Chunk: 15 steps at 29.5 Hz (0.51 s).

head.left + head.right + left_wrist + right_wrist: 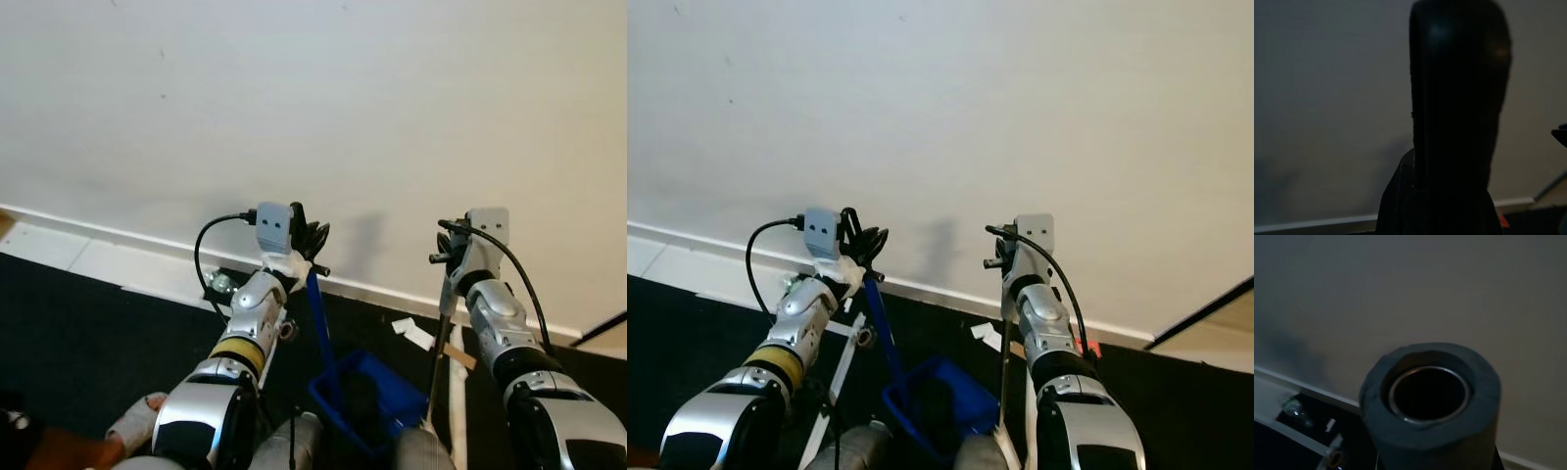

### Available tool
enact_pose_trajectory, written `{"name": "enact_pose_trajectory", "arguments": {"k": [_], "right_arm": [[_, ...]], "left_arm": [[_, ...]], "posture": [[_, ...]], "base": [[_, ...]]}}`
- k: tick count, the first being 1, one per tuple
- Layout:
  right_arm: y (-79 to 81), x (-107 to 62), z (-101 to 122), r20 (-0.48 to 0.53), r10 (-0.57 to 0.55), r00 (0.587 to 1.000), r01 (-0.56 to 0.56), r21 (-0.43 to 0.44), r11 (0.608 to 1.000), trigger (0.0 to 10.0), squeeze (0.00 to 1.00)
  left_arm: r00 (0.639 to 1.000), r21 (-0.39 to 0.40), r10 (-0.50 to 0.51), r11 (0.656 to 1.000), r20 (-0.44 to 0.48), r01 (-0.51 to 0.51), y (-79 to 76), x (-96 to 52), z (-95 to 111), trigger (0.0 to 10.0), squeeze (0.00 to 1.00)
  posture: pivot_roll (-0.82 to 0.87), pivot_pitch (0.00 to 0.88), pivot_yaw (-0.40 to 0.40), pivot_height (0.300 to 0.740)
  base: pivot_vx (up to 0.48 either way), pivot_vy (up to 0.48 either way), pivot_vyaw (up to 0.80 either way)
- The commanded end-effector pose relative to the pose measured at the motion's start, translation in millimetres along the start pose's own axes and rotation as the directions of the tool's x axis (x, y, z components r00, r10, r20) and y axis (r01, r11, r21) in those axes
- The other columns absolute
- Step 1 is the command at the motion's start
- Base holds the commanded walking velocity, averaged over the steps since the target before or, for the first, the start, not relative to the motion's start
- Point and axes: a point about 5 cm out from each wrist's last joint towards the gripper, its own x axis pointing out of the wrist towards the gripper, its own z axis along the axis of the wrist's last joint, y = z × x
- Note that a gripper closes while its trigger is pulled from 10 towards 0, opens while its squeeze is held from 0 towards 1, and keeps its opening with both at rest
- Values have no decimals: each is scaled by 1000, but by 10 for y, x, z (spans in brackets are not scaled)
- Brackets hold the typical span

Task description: Sweep floor

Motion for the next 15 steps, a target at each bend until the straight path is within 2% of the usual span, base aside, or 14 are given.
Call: {"name": "enact_pose_trajectory", "arguments": {"k": [1, 10, 15], "right_arm": [[-4, -6, -11, -6, 0, 1000, 0, 20, 1000, 10000, 0], [9, 3, 0, -10, 14, 1000, -14, 15, 1000, 10000, 0], [-33, -8, -8, -17, -4, 1000, 4, 3, 1000, 10000, 0]], "left_arm": [[1000, -17, -5, 1000, 20, 5, -17, 13, 24, 10000, 0], [999, -29, -34, 999, 22, 34, -47, 11, 16, 10000, 0], [990, -67, -133, 988, 44, 136, -162, 30, 21, 10000, 0]], "posture": [[47, 0, -18, 740], [48, 0, -21, 740], [41, 0, -22, 740]], "base": [[0, 0, 738], [0, 0, 732], [0, 0, 736]]}}
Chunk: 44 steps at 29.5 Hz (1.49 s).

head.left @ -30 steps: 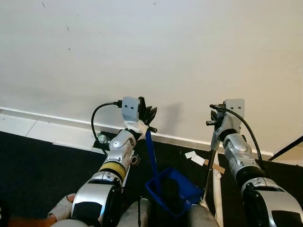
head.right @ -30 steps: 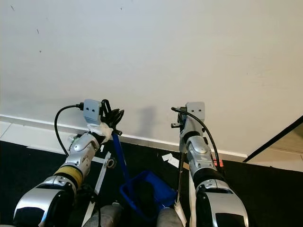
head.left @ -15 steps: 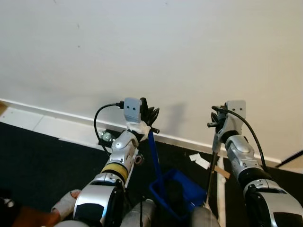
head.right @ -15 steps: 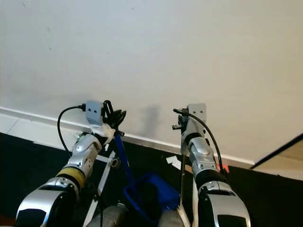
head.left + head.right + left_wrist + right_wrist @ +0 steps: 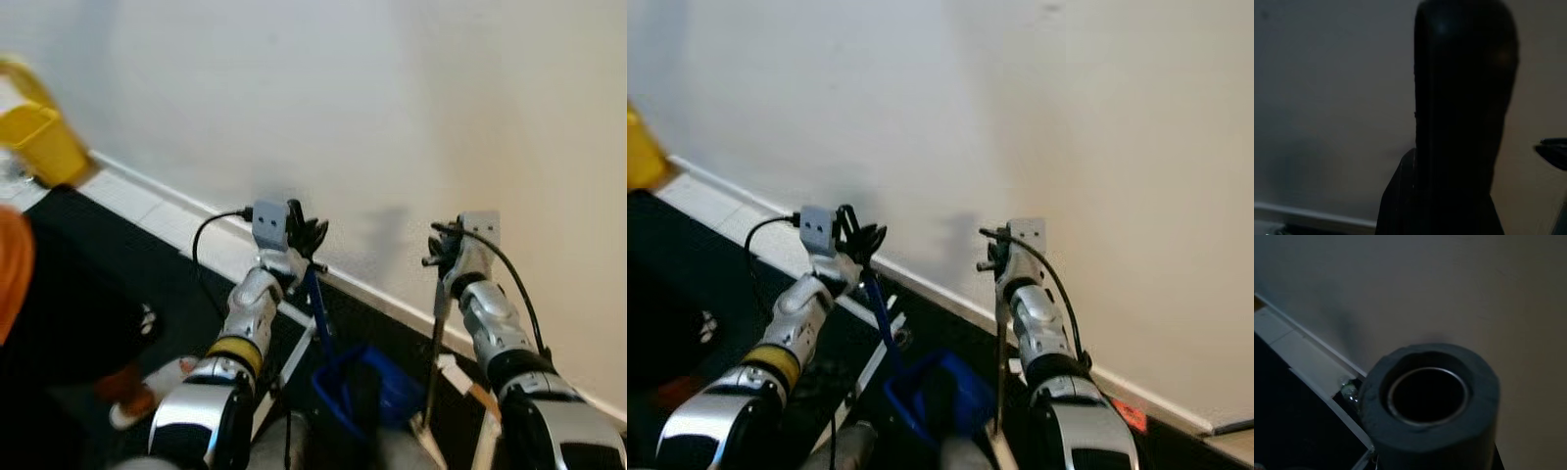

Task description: Sweep floor

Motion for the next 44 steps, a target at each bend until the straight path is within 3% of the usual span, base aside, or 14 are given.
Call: {"name": "enact_pose_trajectory", "arguments": {"k": [1, 7, 23, 31, 44], "right_arm": [[-28, -8, 6, 3, -10, 1000, 10, 4, 1000, 10000, 0], [-61, -7, 19, 3, -29, 1000, 29, 0, 1000, 10000, 0], [-70, 12, 53, 5, -33, 999, 32, 7, 999, 10000, 0], [152, 24, 103, 12, 213, 977, -210, -118, 971, 10000, 0], [244, -6, 49, -19, 318, 948, -318, -118, 941, 10000, 0]], "left_arm": [[997, -85, -75, 994, 6, 76, -154, 45, -52, 10000, 0], [991, -95, -135, 986, 23, 136, -217, 85, -14, 10000, 0], [986, -123, -168, 978, 19, 169, -256, 61, -40, 10000, 0], [988, -129, -150, 980, 23, 151, -227, 52, -30, 10000, 0], [990, -136, -138, 981, 15, 138, -210, 47, -33, 10000, 0]], "posture": [[40, 0, -23, 740], [38, 0, -24, 740], [37, 0, -23, 740], [42, 0, -23, 740], [45, 0, -25, 740]], "base": [[0, 0, 738], [0, 0, 478], [0, -462, 0], [0, -420, 330], [0, 0, 719]]}}
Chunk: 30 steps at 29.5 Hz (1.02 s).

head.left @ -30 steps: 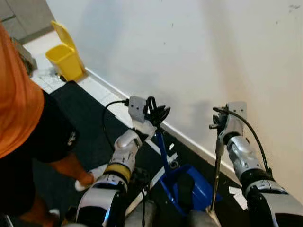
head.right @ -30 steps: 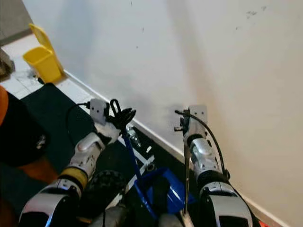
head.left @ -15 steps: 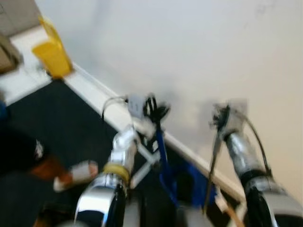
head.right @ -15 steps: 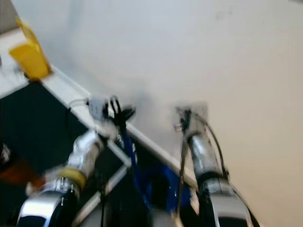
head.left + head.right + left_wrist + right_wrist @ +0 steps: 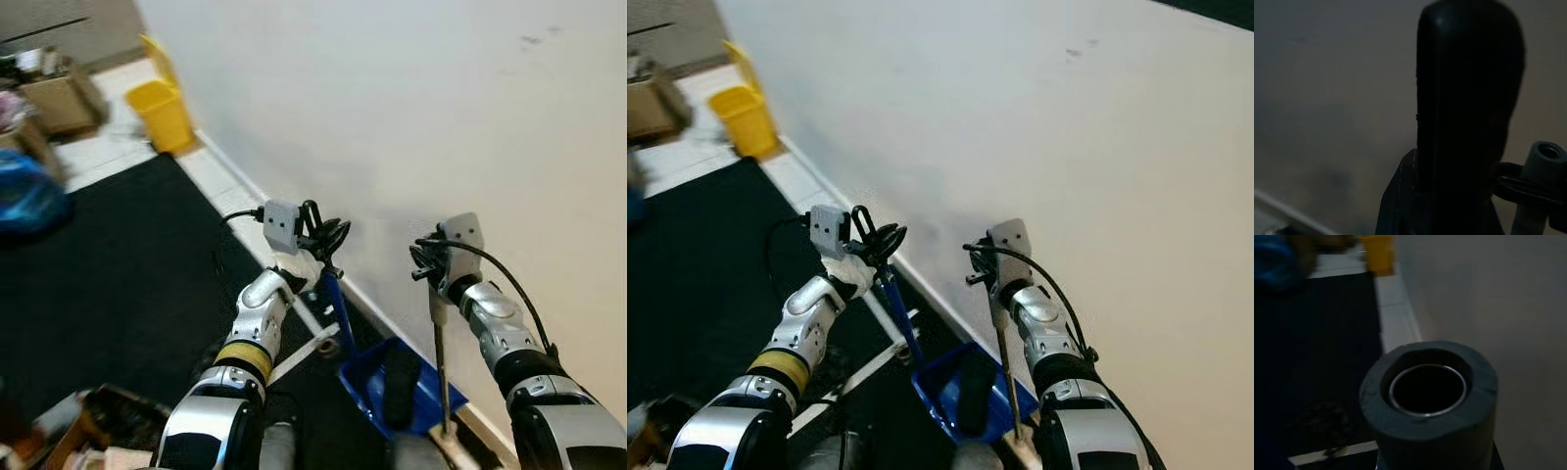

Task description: Sweep floor

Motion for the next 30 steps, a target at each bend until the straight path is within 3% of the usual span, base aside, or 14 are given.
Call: {"name": "enact_pose_trajectory", "arguments": {"k": [1, 15, 17, 21, 24, 30], "right_arm": [[26, 22, 76, 40, 21, 999, -21, 3, 1000, 10000, 0], [50, 23, 83, 46, 55, 997, -55, 18, 998, 10000, 0], [53, 23, 106, 69, 58, 996, -59, 21, 998, 10000, 0], [52, 23, 123, 85, 58, 995, -61, 23, 998, 10000, 0], [48, 24, 143, 103, 48, 994, -51, 30, 998, 10000, 0], [22, 23, 189, 142, 4, 990, -10, 42, 999, 10000, 0]], "left_arm": [[1000, -46, -17, 999, -4, 17, -51, 25, -31, 10000, 0], [999, -19, -23, 1000, -22, 22, -35, 5, -37, 10000, 0], [999, 61, 22, 998, 34, -24, 129, -48, 138, 10000, 0], [993, 118, 14, 993, 118, -28, 208, -60, 343, 10000, 0], [974, 197, -86, 980, 211, 44, 160, -44, 558, 10000, 0], [960, 276, -147, 958, 240, 78, 95, -20, 663, 10000, 0]], "posture": [[45, 0, -26, 740], [47, 0, -28, 740], [52, 0, -34, 740], [53, 0, -33, 740], [54, 0, -34, 740], [52, 0, -29, 740]], "base": [[0, 0, 725], [0, 0, 720], [0, 0, 719], [0, 0, 719], [0, 0, 723], [0, 0, 617]]}}
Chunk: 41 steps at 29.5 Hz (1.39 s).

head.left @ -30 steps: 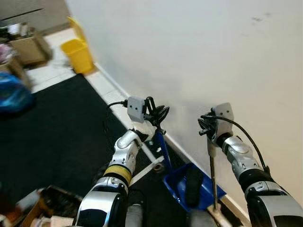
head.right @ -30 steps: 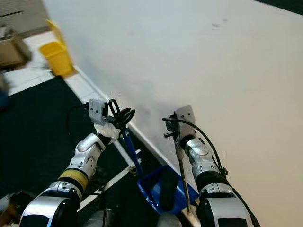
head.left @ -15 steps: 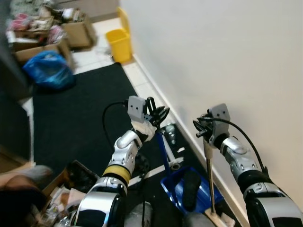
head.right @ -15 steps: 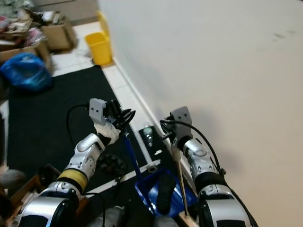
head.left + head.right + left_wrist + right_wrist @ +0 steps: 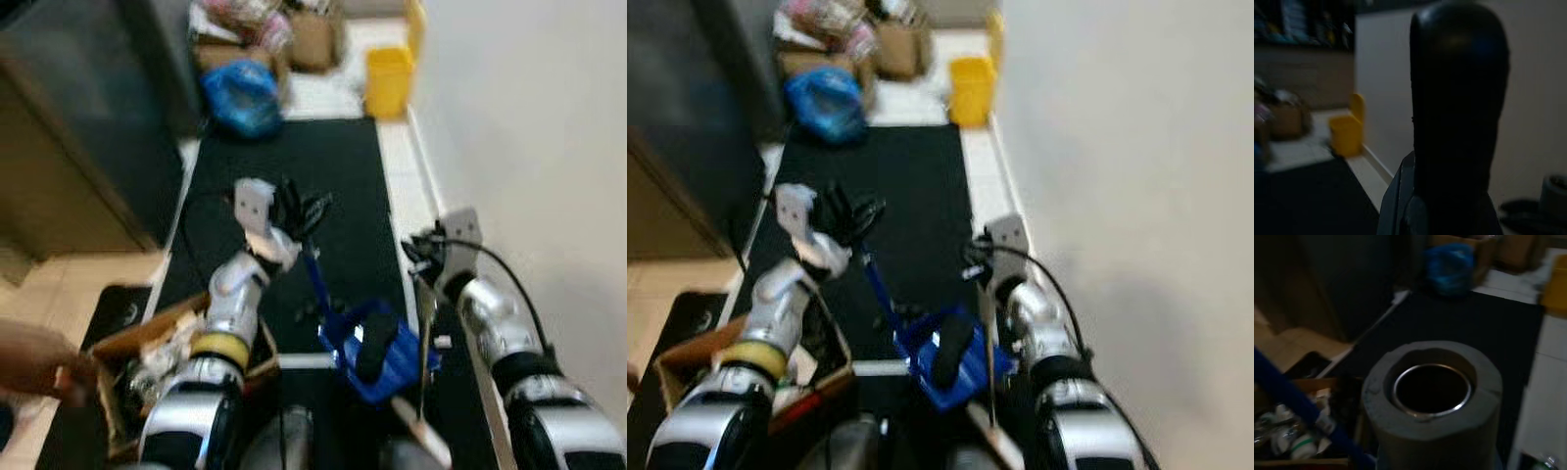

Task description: Sweep floor

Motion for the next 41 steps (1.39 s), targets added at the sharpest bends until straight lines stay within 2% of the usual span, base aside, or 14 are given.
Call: {"name": "enact_pose_trajectory", "arguments": {"k": [1, 7, 13, 23, 41], "right_arm": [[-64, -10, 88, 60, -44, 997, 43, 4, 999, 10000, 0], [-79, -13, 84, 51, -50, 997, 50, 3, 999, 10000, 0], [-40, -13, 81, 63, -19, 998, 18, 7, 1000, 10000, 0], [-18, -17, 66, 59, -3, 998, 3, 3, 1000, 10000, 0], [-14, -18, 56, 44, 16, 999, -16, -5, 1000, 10000, 0]], "left_arm": [[997, 31, -48, 998, 61, 46, -44, 95, 117, 10000, 0], [991, 47, -96, 995, 88, 92, -126, 137, 150, 10000, 0], [983, 89, -138, 988, 123, 128, -164, 186, 264, 10000, 0], [984, 121, -108, 988, 141, 92, -107, 172, 327, 10000, 0], [976, 157, -102, 985, 192, 73, -110, 209, 509, 10000, 0]], "posture": [[52, 0, -29, 740], [51, 0, -28, 740], [59, 0, -32, 740], [59, 0, -31, 740], [65, 0, -36, 740]], "base": [[0, 0, 438], [0, 0, 0], [0, 0, 778], [0, 0, 769], [0, 0, 766]]}}
